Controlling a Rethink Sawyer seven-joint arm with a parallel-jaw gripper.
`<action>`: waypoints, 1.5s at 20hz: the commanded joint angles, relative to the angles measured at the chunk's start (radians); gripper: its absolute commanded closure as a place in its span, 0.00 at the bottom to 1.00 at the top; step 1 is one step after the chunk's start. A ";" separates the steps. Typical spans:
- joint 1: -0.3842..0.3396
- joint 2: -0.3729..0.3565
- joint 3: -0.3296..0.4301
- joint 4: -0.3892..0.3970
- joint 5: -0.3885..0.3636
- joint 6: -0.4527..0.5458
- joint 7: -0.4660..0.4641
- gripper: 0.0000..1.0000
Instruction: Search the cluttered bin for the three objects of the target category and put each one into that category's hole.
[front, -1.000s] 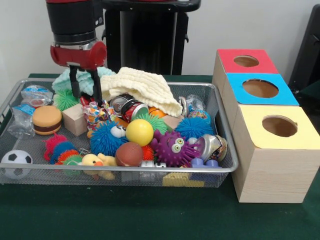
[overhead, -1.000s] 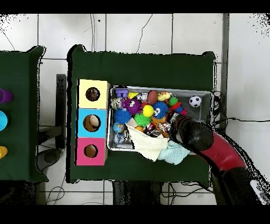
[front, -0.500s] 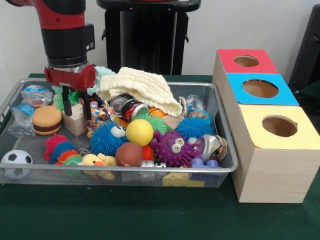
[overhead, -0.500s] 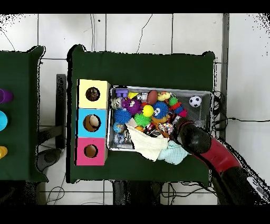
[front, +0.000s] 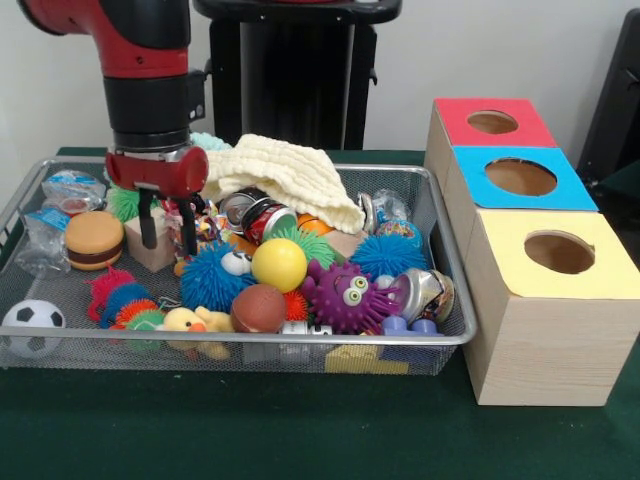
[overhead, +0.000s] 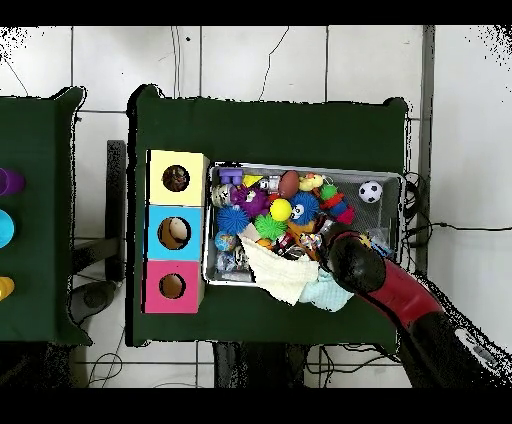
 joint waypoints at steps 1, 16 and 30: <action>0.033 -0.031 0.060 0.090 -0.031 -0.055 0.180 0.00; -0.048 0.035 0.086 0.120 -0.096 -0.132 0.149 0.00; -0.086 0.149 0.088 0.087 -0.169 -0.221 0.155 0.00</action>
